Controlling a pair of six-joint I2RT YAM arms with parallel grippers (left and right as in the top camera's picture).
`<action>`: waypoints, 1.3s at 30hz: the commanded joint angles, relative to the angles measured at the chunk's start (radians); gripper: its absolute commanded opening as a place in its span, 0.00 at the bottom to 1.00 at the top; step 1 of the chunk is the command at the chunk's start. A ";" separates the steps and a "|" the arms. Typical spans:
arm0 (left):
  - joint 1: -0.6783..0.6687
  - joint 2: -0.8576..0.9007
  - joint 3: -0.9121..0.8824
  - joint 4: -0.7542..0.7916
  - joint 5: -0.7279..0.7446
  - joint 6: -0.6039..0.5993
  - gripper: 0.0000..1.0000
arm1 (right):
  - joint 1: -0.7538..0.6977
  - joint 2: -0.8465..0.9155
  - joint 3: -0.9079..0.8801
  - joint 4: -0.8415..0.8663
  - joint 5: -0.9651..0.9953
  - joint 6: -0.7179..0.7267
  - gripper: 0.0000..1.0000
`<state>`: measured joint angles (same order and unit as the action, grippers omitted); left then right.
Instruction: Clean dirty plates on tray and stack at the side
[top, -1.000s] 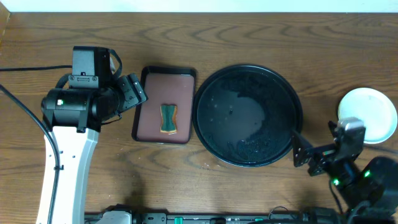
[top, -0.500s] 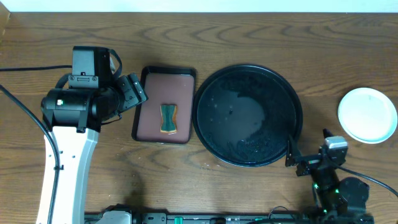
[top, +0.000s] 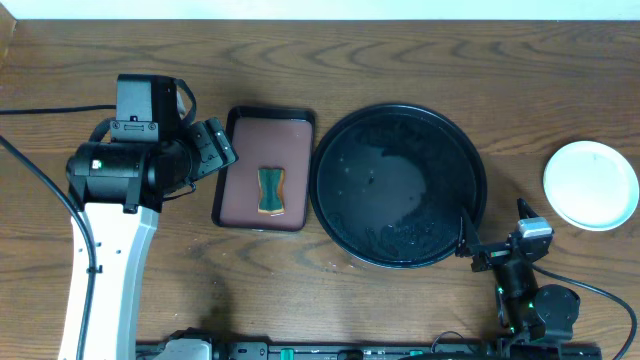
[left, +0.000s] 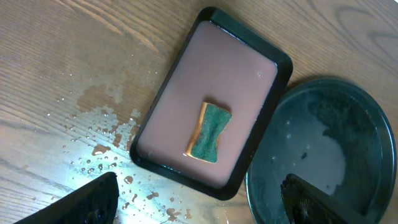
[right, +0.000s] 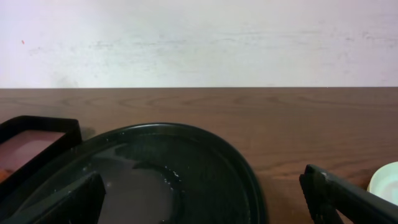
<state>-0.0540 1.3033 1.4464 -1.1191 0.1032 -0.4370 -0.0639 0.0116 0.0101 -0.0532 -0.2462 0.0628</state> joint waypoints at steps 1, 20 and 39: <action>0.003 -0.002 0.014 -0.003 0.002 0.007 0.84 | 0.007 -0.006 -0.005 0.001 0.007 -0.008 0.99; -0.008 -0.043 -0.035 -0.002 0.001 0.007 0.84 | 0.006 -0.006 -0.005 0.001 0.007 -0.008 0.99; -0.008 -0.832 -0.807 0.830 -0.142 0.240 0.84 | 0.006 -0.006 -0.005 0.001 0.007 -0.008 0.99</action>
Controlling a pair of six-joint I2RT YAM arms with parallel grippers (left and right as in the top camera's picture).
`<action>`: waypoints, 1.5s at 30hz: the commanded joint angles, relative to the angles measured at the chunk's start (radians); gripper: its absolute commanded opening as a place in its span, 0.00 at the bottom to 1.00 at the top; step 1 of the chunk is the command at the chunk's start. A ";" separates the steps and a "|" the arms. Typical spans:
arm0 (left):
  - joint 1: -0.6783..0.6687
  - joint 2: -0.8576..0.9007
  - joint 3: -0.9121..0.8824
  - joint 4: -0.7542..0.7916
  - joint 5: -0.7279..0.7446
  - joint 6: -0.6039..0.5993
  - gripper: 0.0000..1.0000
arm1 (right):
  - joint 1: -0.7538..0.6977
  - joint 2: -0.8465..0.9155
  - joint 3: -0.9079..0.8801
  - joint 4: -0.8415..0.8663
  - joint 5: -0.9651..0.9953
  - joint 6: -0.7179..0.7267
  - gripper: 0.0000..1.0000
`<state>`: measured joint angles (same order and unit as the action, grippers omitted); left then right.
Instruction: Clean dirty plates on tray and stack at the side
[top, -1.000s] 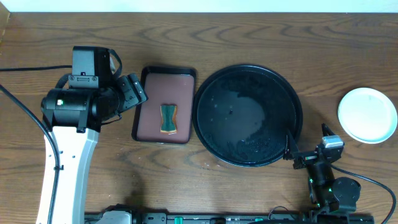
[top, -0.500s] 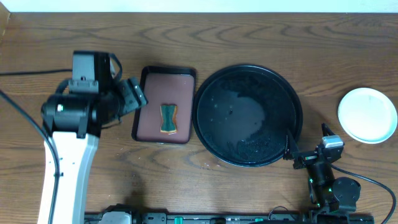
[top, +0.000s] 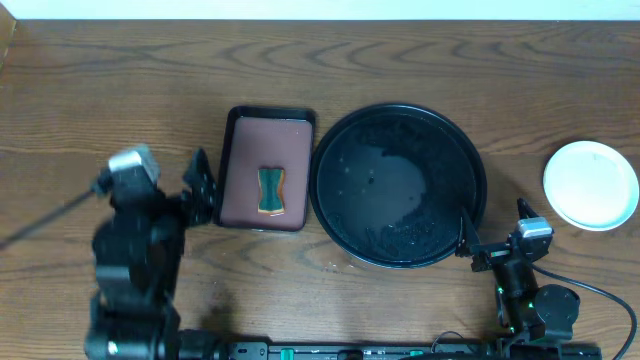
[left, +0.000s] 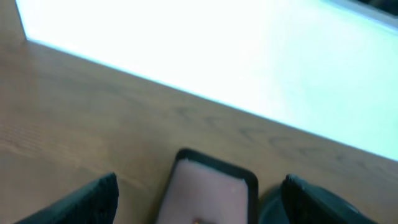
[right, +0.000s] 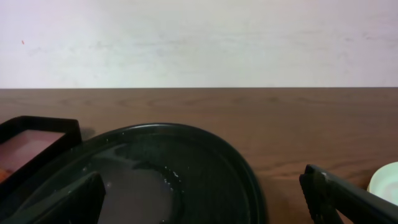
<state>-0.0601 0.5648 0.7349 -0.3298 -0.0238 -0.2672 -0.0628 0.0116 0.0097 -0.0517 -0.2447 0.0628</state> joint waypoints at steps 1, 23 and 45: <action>-0.001 -0.129 -0.128 0.060 -0.014 0.073 0.84 | 0.005 -0.006 -0.004 0.000 0.006 -0.008 0.99; 0.036 -0.563 -0.734 0.473 -0.009 0.071 0.84 | 0.005 -0.006 -0.004 0.000 0.006 -0.008 0.99; 0.035 -0.536 -0.730 0.259 -0.007 0.072 0.84 | 0.005 -0.006 -0.004 0.000 0.006 -0.008 0.99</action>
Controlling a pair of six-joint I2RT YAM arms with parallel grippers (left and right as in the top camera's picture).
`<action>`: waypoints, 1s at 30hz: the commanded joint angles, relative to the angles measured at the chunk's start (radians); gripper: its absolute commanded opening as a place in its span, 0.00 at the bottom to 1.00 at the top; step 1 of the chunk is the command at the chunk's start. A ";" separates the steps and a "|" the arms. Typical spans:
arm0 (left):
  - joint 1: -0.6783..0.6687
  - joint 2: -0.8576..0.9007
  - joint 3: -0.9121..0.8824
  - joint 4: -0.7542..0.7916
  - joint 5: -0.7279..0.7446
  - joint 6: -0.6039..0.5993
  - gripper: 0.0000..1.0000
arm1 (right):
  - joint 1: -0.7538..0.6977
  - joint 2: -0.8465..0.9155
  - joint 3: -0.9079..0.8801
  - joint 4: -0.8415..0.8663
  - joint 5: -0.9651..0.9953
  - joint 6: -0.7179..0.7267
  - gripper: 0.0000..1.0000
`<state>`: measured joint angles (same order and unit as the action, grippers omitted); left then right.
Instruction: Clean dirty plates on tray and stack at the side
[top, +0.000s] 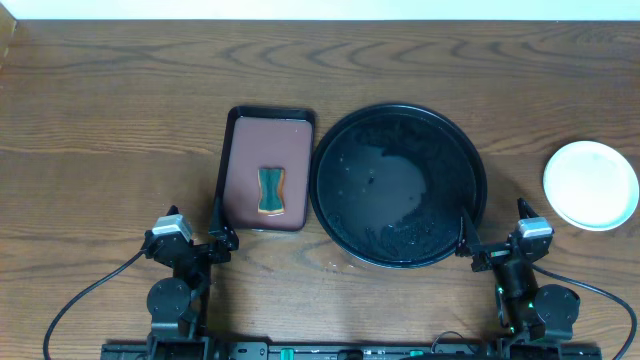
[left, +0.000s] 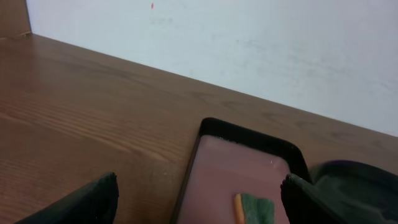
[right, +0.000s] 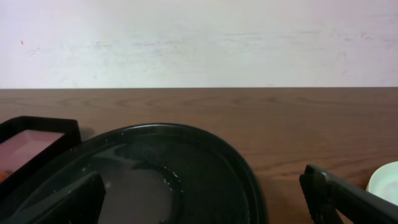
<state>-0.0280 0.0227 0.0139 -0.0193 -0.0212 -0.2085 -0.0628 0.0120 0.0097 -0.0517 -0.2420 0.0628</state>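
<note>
A round black tray (top: 398, 186) holds a film of water at the table's middle; its rim (right: 242, 168) fills the right wrist view. One white plate (top: 590, 184) lies alone at the far right edge. A green and orange sponge (top: 270, 191) lies in a rectangular black tray (top: 232, 160) of brownish water. My left gripper (top: 190, 237) rests open near the front edge, facing that tray (left: 249, 132) and the sponge (left: 255, 208). My right gripper (top: 492, 228) is open at the round tray's front right, holding nothing.
The wooden table (top: 120, 100) reaches back to a pale wall (right: 199, 43). Both arm bases and their cables sit along the front edge. The white plate's rim (right: 387, 180) shows at the right of the right wrist view.
My left arm has come down from a raised pose at the front left to a folded rest at the front edge, its camera level with the table. The right arm has not moved.
At first my left gripper hung open over the table left of the rectangular tray, looking down on the sponge and scattered water drops. Then the arm stood nearer the front edge. Now it lies folded low there, with nothing in either gripper throughout.
</note>
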 joint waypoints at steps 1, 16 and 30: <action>0.003 0.008 -0.009 -0.052 -0.010 0.013 0.84 | 0.005 -0.006 -0.004 0.000 0.003 -0.008 0.99; 0.003 0.009 -0.009 -0.052 -0.010 0.013 0.84 | 0.005 -0.006 -0.004 0.000 0.003 -0.008 0.99; 0.005 -0.022 -0.009 -0.052 -0.010 0.013 0.84 | 0.005 -0.006 -0.004 0.000 0.003 -0.008 0.99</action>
